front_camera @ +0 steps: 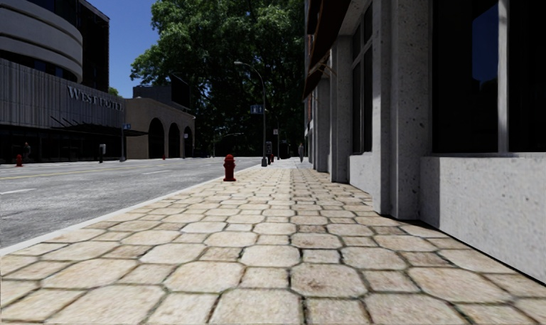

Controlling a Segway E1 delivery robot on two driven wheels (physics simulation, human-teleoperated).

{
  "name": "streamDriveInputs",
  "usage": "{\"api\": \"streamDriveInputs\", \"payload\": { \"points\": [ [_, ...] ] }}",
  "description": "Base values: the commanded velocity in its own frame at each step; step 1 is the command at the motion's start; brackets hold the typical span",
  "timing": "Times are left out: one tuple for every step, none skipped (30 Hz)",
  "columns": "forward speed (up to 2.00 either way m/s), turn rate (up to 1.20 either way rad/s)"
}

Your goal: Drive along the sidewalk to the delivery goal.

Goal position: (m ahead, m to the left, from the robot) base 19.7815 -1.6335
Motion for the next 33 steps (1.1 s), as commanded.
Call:
{"api": "streamDriveInputs", "payload": {
  "points": [
    [2.00, 0.00],
    [2.00, 0.00],
    [2.00, 0.00],
    [2.00, -0.47],
    [2.00, -0.47],
    [2.00, -0.65],
    [2.00, -0.73],
    [2.00, -0.18],
    [2.00, -0.06],
    [2.00, -0.03],
    [2.00, -0.02],
    [2.00, -0.02],
    [2.00, -0.01],
    [2.00, 0.00],
    [2.00, 0.00],
    [2.00, 0.00],
    [2.00, 0.00],
    [2.00, 0.00],
    [2.00, 0.00],
    [2.00, 0.00],
    [2.00, 0.00],
    [2.00, 0.00],
    [2.00, 0.00],
    [2.00, 0.00],
    [2.00, 0.00],
    [2.00, 0.00],
    [2.00, 0.00],
    [2.00, 0.00],
    [2.00, -0.12],
    [2.00, -0.12],
    [2.00, -0.58],
    [2.00, -0.84],
    [2.00, -0.94]
  ]
}}
